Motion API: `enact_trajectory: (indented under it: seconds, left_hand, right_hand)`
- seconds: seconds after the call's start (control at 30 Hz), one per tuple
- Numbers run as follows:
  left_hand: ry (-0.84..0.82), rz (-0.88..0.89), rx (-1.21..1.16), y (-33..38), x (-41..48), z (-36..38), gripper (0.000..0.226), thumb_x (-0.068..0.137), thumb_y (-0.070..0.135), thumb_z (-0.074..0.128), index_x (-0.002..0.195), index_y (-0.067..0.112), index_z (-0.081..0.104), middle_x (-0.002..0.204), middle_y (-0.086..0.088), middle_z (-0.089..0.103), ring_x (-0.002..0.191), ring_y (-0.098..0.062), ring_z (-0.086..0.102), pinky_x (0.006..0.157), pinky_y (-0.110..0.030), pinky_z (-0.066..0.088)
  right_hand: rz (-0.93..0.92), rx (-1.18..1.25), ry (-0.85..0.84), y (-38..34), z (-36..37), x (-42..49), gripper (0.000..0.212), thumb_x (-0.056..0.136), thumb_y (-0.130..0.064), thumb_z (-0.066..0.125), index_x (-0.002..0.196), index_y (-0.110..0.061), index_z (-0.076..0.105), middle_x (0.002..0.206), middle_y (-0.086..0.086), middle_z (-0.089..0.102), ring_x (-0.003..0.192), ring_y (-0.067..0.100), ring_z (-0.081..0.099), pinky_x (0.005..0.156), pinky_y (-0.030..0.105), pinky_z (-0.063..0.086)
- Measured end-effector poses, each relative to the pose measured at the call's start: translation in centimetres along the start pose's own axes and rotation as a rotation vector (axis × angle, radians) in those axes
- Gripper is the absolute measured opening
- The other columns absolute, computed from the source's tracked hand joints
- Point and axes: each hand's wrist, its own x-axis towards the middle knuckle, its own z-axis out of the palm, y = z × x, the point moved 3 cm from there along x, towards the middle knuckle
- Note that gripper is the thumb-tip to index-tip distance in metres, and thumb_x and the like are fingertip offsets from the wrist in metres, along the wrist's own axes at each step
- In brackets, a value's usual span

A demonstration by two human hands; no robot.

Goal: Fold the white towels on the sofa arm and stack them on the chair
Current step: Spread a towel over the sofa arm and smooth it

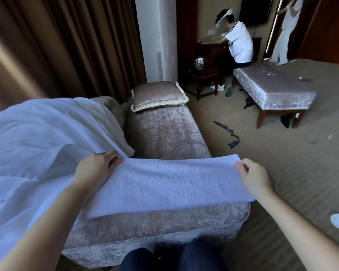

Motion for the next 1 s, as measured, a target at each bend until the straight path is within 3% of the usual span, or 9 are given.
enact_trajectory:
  seconds: [0.13, 0.27, 0.43, 0.57, 0.67, 0.77, 0.83, 0.9, 1.0]
  left_hand:
    - [0.014, -0.014, 0.024, 0.0, 0.3, 0.6, 0.021, 0.094, 0.023, 0.062, 0.074, 0.018, 0.057, 0.048, 0.005, 0.052, 0.042, -0.015, 0.043, 0.042, -0.019, 0.020]
    - [0.064, -0.079, 0.021, 0.2, 0.6, 0.6, 0.023, 0.097, 0.028, 0.053, 0.079, 0.015, 0.055, 0.049, 0.000, 0.051, 0.043, -0.020, 0.048, 0.041, -0.024, 0.029]
    - [-0.107, -0.171, 0.076, 0.1, 0.9, 1.6, 0.027, 0.100, 0.040, 0.042, 0.081, 0.022, 0.049, 0.057, 0.004, 0.051, 0.056, -0.016, 0.049, 0.048, -0.029, 0.034]
    - [-0.163, -0.159, 0.104, 0.2, 0.9, 1.8, 0.020, 0.096, 0.038, 0.054, 0.081, 0.025, 0.055, 0.069, 0.006, 0.055, 0.075, -0.018, 0.055, 0.054, -0.029, 0.035]
    - [0.022, 0.044, 0.132, 1.4, 0.7, 0.7, 0.012, 0.082, 0.023, 0.072, 0.092, 0.017, 0.069, 0.089, -0.002, 0.064, 0.090, -0.029, 0.059, 0.063, -0.037, 0.045]
    - [0.129, 0.317, -0.037, 5.6, -1.0, -1.1, 0.016, 0.088, 0.032, 0.052, 0.089, 0.021, 0.064, 0.089, 0.003, 0.061, 0.081, -0.022, 0.057, 0.067, -0.034, 0.042]
    - [0.066, 0.446, -0.174, 8.5, -3.1, -1.4, 0.021, 0.088, 0.042, 0.052, 0.090, 0.023, 0.059, 0.089, 0.007, 0.059, 0.078, -0.016, 0.054, 0.067, -0.029, 0.041]
    - [0.006, 0.540, -0.114, 10.6, -5.4, -0.6, 0.028, 0.086, 0.050, 0.055, 0.090, 0.022, 0.054, 0.087, 0.007, 0.056, 0.075, -0.016, 0.053, 0.064, -0.030, 0.043]
    - [0.021, 0.531, 0.027, 10.8, -7.0, 0.4, 0.031, 0.079, 0.039, 0.067, 0.090, 0.019, 0.046, 0.085, 0.003, 0.054, 0.071, -0.020, 0.050, 0.057, -0.033, 0.046]
  right_hand:
    - [0.015, 0.047, 0.027, 0.0, 0.0, 0.0, 0.042, 0.099, -0.025, 0.051, 0.061, -0.013, 0.037, 0.051, 0.003, 0.039, 0.049, 0.020, 0.034, 0.048, 0.032, 0.019]
    - [0.024, 0.055, 0.085, 0.0, -0.6, 0.4, 0.042, 0.099, -0.031, 0.048, 0.063, -0.014, 0.037, 0.052, 0.004, 0.042, 0.050, 0.024, 0.038, 0.048, 0.031, 0.021]
    - [0.032, -0.072, 0.059, -0.4, -0.8, 1.4, 0.041, 0.099, -0.039, 0.043, 0.066, -0.015, 0.037, 0.058, 0.004, 0.047, 0.057, 0.029, 0.043, 0.046, 0.029, 0.021]
    - [-0.016, -0.245, -0.015, -0.2, 0.2, 1.7, 0.040, 0.100, -0.042, 0.045, 0.066, -0.021, 0.039, 0.061, 0.002, 0.050, 0.059, 0.027, 0.049, 0.046, 0.028, 0.024]
    - [-0.041, -0.181, 0.109, -0.1, -0.3, 1.1, 0.025, 0.095, -0.040, 0.055, 0.083, -0.018, 0.055, 0.075, 0.002, 0.061, 0.066, 0.030, 0.058, 0.050, 0.028, 0.034]
    - [-0.352, -0.056, 0.401, -1.0, -1.4, -1.8, 0.023, 0.092, -0.033, 0.052, 0.091, -0.014, 0.063, 0.085, -0.001, 0.062, 0.072, 0.026, 0.061, 0.053, 0.031, 0.044]
    - [-0.636, 0.029, 0.373, -1.4, -1.0, -4.5, 0.024, 0.092, -0.031, 0.048, 0.090, -0.012, 0.064, 0.087, -0.002, 0.063, 0.079, 0.020, 0.060, 0.061, 0.033, 0.050]
    - [-0.821, 0.074, 0.290, -1.3, -0.1, -6.8, 0.017, 0.091, -0.027, 0.055, 0.094, -0.013, 0.064, 0.094, -0.002, 0.065, 0.088, 0.017, 0.061, 0.075, 0.031, 0.050]
    - [-0.886, 0.009, 0.267, -0.4, 0.4, -8.3, 0.017, 0.090, -0.022, 0.062, 0.100, -0.012, 0.069, 0.103, -0.002, 0.066, 0.098, 0.017, 0.063, 0.086, 0.031, 0.050]
